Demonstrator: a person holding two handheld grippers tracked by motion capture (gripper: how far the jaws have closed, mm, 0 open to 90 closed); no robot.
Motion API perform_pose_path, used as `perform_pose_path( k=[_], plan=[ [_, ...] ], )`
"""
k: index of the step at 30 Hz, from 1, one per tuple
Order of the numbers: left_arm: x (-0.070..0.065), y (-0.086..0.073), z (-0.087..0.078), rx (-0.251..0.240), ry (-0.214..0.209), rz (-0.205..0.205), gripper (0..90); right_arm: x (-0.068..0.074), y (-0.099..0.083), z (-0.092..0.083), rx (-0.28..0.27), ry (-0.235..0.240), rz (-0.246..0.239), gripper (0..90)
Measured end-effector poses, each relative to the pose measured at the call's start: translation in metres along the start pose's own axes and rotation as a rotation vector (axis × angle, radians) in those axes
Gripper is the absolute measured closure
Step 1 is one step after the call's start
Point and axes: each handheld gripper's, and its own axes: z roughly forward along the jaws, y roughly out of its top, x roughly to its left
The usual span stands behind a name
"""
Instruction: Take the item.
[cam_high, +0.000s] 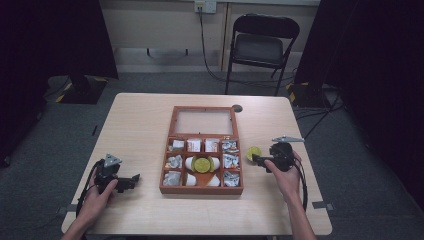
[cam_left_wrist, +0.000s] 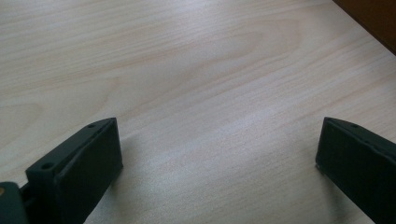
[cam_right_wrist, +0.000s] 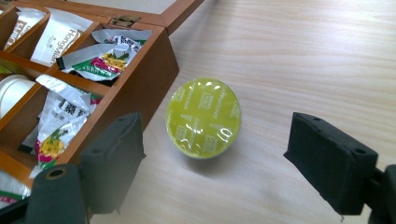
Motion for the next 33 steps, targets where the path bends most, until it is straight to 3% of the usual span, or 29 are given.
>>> perform_pose_path(
  k=[10,15,22,33],
  plan=[
    [0.000,0.000,0.000,0.000,-0.001,0.000,0.0,-0.001,-0.015,-0.018,-0.010,-0.020,-0.004,18.2],
    [0.000,0.000,0.000,-0.001,0.000,0.000,0.0,-0.001,-0.023,-0.027,-0.005,-0.057,-0.016,17.8],
    [0.000,0.000,0.000,-0.001,0.000,-0.001,0.0,-0.010,-0.041,-0.036,0.000,-0.065,0.036,17.8],
    [0.000,0.000,0.000,0.000,0.000,0.000,0.0,-0.019,-0.063,-0.052,0.015,-0.122,0.038,17.9]
  ],
)
